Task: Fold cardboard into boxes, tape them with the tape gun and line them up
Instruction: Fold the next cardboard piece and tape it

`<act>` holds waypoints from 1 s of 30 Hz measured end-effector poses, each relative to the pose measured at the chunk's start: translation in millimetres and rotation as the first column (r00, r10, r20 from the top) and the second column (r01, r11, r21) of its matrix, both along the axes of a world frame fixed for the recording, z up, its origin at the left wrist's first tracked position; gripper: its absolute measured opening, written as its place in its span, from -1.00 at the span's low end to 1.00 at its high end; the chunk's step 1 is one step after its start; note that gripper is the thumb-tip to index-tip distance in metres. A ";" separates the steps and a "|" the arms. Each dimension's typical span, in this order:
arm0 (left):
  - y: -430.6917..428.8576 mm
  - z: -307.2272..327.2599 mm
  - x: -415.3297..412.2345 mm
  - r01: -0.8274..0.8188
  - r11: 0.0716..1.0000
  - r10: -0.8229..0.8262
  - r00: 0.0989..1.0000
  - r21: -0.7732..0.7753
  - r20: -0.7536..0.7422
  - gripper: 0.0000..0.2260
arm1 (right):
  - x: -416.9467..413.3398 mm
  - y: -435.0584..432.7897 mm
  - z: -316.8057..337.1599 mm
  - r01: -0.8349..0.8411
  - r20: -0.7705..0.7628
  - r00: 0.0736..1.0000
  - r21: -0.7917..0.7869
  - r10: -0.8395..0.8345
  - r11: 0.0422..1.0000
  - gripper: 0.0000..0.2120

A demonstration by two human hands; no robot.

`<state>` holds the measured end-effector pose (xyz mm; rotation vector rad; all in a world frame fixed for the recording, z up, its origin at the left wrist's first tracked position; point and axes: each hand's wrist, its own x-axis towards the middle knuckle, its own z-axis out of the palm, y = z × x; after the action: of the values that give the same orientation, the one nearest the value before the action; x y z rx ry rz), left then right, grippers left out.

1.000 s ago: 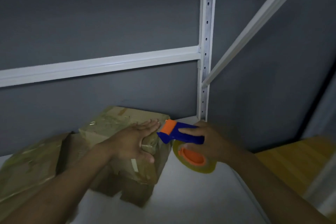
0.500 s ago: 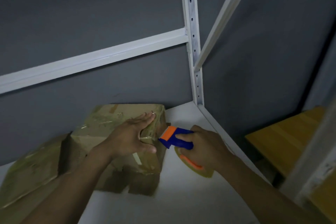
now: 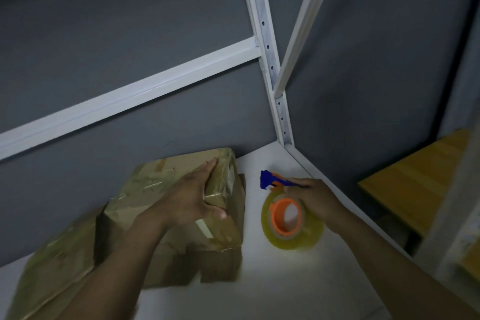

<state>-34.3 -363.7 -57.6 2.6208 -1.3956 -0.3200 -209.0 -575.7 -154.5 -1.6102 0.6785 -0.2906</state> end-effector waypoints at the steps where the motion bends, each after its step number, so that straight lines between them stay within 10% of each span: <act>1: 1.3 0.6 2.2 0.004 1.000 -0.005 1.000 -0.016 -0.026 0.10 | 1.4 -5.5 -5.3 0.015 -0.042 0.999 0.035 -0.013 0.999 -0.85; 6: 1.2 2.3 6.6 0.095 0.995 -0.097 0.992 0.023 0.081 0.10 | 16.3 -0.5 -20.7 -0.041 -0.291 0.943 -0.588 -0.163 0.808 -0.66; 13: -0.1 -7.3 13.0 0.083 0.997 -0.083 0.992 0.002 0.100 0.08 | 85.1 63.6 29.5 -0.071 0.222 0.973 0.007 0.068 0.997 -0.63; 17: 1.2 -6.4 11.7 0.079 0.997 -0.079 0.992 -0.002 0.100 0.07 | 98.2 48.0 32.1 -0.128 0.290 0.957 0.447 -0.008 0.885 -0.81; 23: 0.3 -7.6 10.8 0.094 0.995 -0.095 0.985 0.011 0.145 -0.02 | 109.7 51.9 24.9 -0.042 0.316 0.943 0.416 -0.101 0.908 -0.82; 30: -0.1 -9.0 13.8 0.092 0.995 -0.095 0.983 0.026 0.154 -0.02 | 99.0 72.6 17.9 0.194 0.178 0.967 -0.067 -0.180 0.979 -0.68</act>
<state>-20.5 -363.8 -66.5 2.6504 -1.5755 -0.1430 -110.0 -503.1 -136.6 -1.5816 0.6941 -0.5966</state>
